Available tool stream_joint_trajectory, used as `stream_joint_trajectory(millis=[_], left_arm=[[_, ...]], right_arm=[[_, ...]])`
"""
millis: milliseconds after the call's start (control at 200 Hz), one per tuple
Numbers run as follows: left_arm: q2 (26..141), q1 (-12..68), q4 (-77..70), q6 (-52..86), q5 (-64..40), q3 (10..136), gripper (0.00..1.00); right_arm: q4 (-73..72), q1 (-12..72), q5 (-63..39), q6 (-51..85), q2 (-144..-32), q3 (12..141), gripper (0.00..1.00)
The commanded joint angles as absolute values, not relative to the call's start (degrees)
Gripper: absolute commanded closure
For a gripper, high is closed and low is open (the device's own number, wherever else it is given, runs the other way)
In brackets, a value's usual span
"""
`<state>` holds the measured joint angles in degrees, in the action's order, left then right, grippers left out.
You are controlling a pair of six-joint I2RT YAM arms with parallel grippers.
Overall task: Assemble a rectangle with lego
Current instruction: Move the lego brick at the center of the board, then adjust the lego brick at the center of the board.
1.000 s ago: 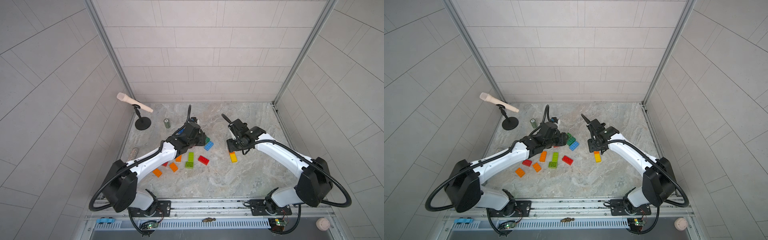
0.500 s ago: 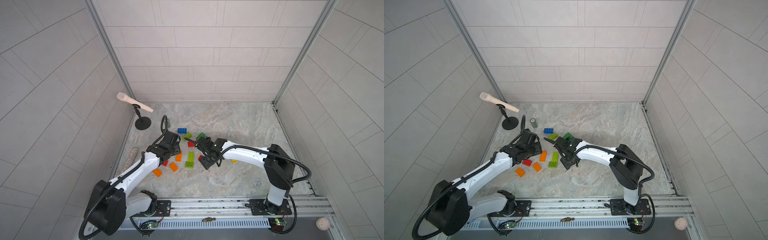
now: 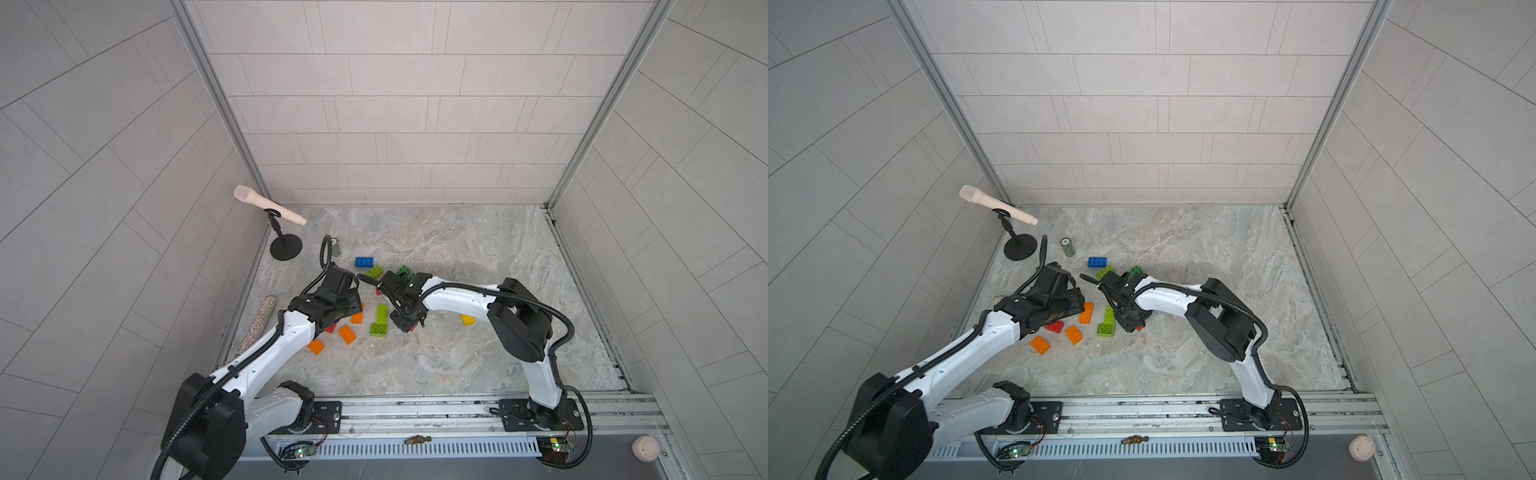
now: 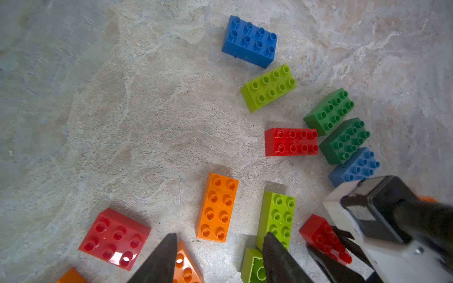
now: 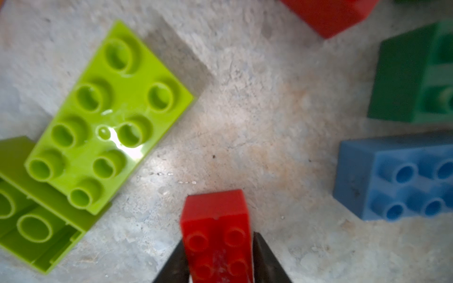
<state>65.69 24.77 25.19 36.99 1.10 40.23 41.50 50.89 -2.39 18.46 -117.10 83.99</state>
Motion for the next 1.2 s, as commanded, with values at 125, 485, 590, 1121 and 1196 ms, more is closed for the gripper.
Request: stream_joint_trajectory(millis=[125,485,590,1121,1196], left_arm=[[66.5,27.2,21.3,36.4,-0.5,40.4,0.40],[72.2,32.3,18.8,36.9,-0.7,43.7,0.41],[71.4,32.4,19.0,36.4,0.1,43.4,0.41],[65.9,31.7,15.4,35.7,2.3,38.7,0.40],[65.8,32.0,13.5,35.6,1.1,37.7,0.40]], right_arm=[[43.7,45.2,-3.3,33.8,-104.3,71.3,0.68],[42.0,45.1,-8.4,45.8,-101.4,63.8,0.42],[39.7,45.6,-14.8,47.9,-100.8,63.2,0.40],[52.9,44.5,-9.0,24.0,-97.5,75.3,0.31],[53.2,44.9,-8.4,23.3,-100.2,76.8,0.23]])
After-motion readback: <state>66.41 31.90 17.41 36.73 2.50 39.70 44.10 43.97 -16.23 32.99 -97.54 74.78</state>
